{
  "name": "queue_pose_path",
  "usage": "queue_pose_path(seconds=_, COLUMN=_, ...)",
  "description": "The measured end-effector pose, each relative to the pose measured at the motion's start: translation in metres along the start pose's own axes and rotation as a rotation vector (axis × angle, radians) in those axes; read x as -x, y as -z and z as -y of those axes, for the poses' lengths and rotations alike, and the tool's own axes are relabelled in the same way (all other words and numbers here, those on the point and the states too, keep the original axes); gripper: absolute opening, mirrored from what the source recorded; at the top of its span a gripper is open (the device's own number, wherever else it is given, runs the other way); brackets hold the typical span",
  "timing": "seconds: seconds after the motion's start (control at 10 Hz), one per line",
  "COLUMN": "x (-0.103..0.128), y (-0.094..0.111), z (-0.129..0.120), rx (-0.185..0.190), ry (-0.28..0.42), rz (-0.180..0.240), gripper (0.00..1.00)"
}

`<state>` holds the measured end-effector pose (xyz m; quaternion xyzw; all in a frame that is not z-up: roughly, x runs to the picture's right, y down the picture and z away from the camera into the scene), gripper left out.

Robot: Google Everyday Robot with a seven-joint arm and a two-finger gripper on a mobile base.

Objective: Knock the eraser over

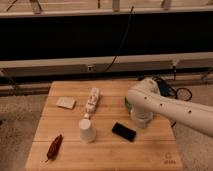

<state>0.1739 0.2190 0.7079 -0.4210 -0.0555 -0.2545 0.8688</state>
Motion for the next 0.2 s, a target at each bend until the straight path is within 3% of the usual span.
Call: queue_pose_path(seconds=0.2, x=0.0061, y=0.0002, z=0.0006, rx=0.008, ry=0.009, rz=-0.019, gripper=0.0)
